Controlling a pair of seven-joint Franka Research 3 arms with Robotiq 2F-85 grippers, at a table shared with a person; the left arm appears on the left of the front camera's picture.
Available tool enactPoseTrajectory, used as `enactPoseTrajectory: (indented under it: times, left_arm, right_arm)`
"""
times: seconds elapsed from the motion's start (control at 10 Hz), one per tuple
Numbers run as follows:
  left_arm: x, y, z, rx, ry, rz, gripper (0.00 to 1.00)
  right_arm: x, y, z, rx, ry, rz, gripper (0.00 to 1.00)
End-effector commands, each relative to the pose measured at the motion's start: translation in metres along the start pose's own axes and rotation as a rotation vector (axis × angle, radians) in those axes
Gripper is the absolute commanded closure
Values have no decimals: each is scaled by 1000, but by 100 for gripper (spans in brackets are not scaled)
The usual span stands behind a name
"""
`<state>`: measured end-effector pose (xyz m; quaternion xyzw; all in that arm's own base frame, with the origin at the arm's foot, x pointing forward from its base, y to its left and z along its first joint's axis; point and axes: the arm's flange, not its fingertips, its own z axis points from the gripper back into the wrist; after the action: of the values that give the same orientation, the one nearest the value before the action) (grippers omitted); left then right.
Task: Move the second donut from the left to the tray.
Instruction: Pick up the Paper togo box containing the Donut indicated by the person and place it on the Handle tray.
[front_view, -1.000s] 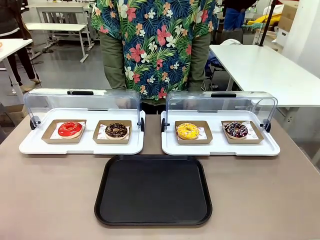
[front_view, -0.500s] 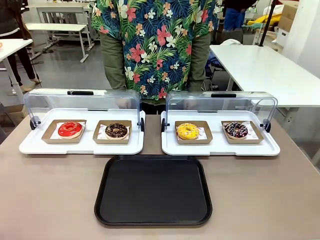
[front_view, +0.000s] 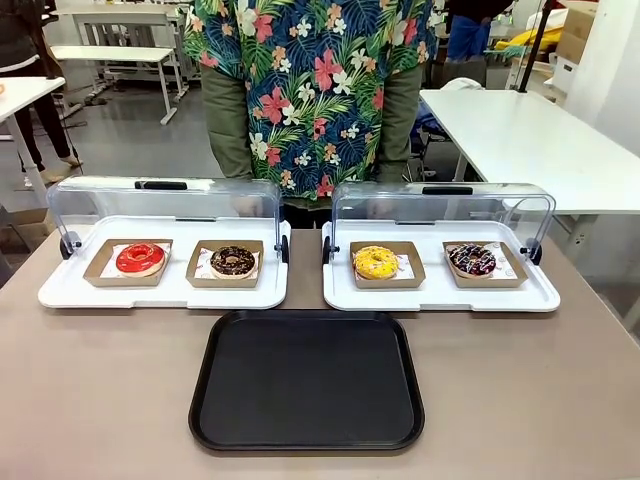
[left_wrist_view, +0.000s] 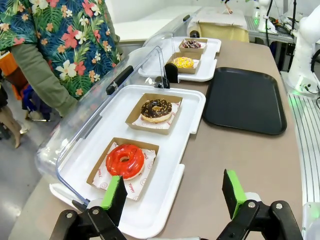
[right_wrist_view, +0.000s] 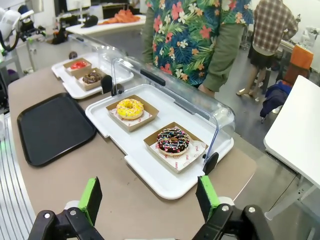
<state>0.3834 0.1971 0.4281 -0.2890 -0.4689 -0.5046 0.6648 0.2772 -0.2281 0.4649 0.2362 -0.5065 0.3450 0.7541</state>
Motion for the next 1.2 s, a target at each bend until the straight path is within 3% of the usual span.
enactPoseTrajectory:
  times: [0.0, 1.1]
  left_arm:
    - [3, -1, 1, -3, 12, 9, 0]
    - [3, -1, 1, -3, 12, 9, 0]
  right_arm:
    - [1, -4, -1, -6, -27, 28, 0]
    - [1, -4, -1, -6, -27, 28, 0]
